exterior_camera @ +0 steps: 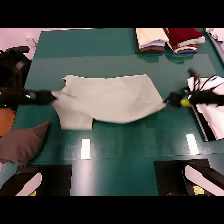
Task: Fold the shirts.
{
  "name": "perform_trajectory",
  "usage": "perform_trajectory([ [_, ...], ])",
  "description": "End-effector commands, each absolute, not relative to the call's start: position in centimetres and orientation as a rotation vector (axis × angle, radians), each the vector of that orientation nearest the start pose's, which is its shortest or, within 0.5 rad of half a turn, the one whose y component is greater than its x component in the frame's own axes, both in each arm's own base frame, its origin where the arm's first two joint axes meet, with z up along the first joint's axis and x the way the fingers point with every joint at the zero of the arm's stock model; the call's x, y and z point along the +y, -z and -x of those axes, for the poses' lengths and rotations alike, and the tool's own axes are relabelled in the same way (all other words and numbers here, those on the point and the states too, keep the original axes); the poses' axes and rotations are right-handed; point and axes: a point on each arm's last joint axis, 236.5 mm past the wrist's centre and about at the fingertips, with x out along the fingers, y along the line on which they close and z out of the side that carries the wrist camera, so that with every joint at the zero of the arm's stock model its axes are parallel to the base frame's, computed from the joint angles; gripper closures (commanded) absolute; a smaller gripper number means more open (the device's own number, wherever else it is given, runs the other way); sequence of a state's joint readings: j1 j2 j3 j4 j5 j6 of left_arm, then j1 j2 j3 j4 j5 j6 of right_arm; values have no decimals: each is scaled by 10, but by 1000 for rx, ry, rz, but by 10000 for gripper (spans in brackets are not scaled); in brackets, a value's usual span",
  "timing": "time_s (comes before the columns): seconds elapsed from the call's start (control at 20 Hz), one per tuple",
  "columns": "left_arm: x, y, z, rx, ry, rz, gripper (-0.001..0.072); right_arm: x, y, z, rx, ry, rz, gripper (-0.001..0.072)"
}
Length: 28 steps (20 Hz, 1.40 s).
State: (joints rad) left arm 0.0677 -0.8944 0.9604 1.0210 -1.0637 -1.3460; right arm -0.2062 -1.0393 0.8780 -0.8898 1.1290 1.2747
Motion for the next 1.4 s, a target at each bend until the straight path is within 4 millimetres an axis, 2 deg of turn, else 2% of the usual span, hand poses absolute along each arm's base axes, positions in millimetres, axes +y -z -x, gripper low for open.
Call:
perform_trajectory([
  [0.0,-85,-269,-334,530,374,217,684,67,-207,-360,693,-380,-323,696],
  [0.05,-86,-325,-321,399,382,184,684,62,-256,-353,574,-370,-280,696],
  [0.15,-87,-435,-275,127,389,112,684,50,-353,-324,337,-325,-191,696],
  [0.25,-85,-512,-225,-67,371,70,684,39,-419,-288,170,-256,-121,696],
  [0.3,-81,-542,-202,-155,351,49,684,35,-442,-272,110,-218,-95,696],
  [0.35,-77,-564,-182,-224,327,39,684,29,-459,-257,63,-170,-84,696],
  [0.45,-71,-594,-155,-329,297,35,684,18,-477,-240,35,-88,-54,697],
  [0.55,-69,-602,-153,-357,291,37,685,10,-483,-239,55,-50,-47,697],
  [0.6,-68,-598,-163,-335,293,49,685,8,-483,-243,72,-51,-61,697],
  [0.65,-68,-588,-182,-283,295,57,685,4,-480,-250,104,-59,-73,697],
  [0.75,-70,-551,-231,-115,306,62,685,-7,-457,-272,212,-76,-120,697],
  [0.8,-72,-523,-264,4,321,70,684,-14,-441,-284,272,-82,-156,697],
  [0.9,-79,-458,-327,246,366,101,684,-30,-396,-316,409,-107,-230,698],
  [1.0,-88,-383,-385,484,411,145,684,-29,-335,-351,571,-172,-317,697],
  [1.1,-100,-298,-430,695,436,174,684,-22,-254,-381,777,-194,-344,698],
  [1.25,-110,-161,-472,991,406,180,683,-19,-137,-405,1075,-145,-250,697],
  [1.35,-105,-87,-490,1118,367,190,683,-13,-81,-425,1182,-138,-252,697],
])
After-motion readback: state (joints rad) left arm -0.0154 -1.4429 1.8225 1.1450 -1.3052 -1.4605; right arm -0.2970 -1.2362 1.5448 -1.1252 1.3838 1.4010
